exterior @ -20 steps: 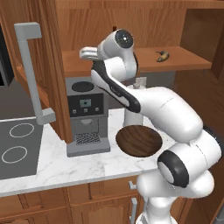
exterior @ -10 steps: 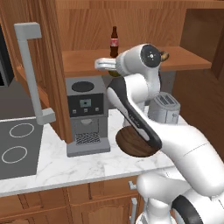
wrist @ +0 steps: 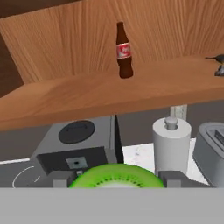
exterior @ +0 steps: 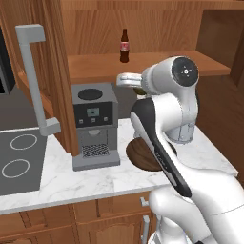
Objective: Open the cabinet. Pick the kiwi and banana from the cabinet and place them into the bowl. Then close the cabinet.
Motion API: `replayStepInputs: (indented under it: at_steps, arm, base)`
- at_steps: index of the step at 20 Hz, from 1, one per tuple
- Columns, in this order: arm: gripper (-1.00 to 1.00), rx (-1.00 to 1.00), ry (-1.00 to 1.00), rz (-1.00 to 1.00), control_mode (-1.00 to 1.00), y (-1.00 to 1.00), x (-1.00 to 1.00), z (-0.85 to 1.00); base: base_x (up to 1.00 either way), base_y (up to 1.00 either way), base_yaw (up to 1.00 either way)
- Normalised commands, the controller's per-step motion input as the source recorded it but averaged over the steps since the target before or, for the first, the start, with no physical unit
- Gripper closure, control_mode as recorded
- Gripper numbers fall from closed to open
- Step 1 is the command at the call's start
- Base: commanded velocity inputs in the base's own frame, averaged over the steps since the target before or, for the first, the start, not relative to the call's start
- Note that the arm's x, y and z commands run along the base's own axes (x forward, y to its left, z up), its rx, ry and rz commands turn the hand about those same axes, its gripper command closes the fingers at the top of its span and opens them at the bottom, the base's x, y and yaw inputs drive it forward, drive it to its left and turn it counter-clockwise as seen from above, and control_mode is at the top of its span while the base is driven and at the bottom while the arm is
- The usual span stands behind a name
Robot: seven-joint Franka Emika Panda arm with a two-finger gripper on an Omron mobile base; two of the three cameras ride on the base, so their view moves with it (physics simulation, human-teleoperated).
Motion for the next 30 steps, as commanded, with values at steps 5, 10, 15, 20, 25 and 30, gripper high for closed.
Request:
replayStepInputs:
  at_steps: [5, 10, 15, 20, 25, 30]
  arm:
    - [1.0, -0.01, 0.05, -0.03, -1.0, -0.01, -0.23, -0.03]
    - [1.0, 0.03, 0.18, -0.17, -1.0, -0.16, -0.76, 0.03]
    - [1.0, 0.0, 0.12, -0.16, -1.0, -0.22, -0.94, -0.02]
    - [1.0, 0.0, 0.04, -0.01, -1.0, -0.08, -0.11, -0.25]
    - [1.0, 0.0, 0.16, 0.0, -1.0, -0.26, -0.02, -0.74]
    - [1.0, 0.0, 0.13, 0.0, -1.0, -0.27, -0.03, -0.6]
  base:
    - [0.0, 0.0, 0.0]
    - [0.0, 0.0, 0.0]
    - [0.0, 0.0, 0.0]
    - [0.0, 0.0, 0.0]
    - [0.0, 0.0, 0.0]
    - [0.0, 0.0, 0.0]
